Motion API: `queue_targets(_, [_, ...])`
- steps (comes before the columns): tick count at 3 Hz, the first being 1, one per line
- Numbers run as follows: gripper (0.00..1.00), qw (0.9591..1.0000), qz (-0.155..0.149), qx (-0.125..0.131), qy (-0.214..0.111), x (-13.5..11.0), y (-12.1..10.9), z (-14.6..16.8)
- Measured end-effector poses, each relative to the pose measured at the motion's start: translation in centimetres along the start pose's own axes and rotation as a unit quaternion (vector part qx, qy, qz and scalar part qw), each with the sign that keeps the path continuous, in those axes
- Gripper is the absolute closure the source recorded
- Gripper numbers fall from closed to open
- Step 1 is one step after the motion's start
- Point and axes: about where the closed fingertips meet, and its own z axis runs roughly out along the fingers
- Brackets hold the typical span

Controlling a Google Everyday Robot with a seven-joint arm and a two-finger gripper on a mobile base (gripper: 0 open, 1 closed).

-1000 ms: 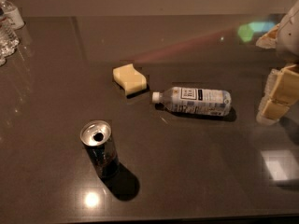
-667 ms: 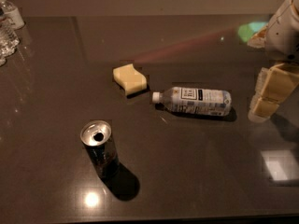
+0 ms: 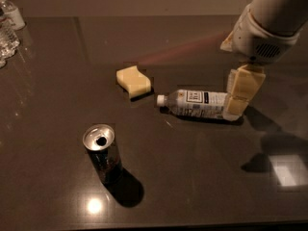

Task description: Place blue plastic bottle upright

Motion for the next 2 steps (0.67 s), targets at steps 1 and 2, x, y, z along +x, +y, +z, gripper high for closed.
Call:
queue_targets(1, [0.00,0.9998,-0.012,-0.015,0.008,-1.8,-0.4,2.6])
queue_targets(2, [0.00,0.9990,-0.010,-0.037,0.023,-2.7,-0.6,5.4])
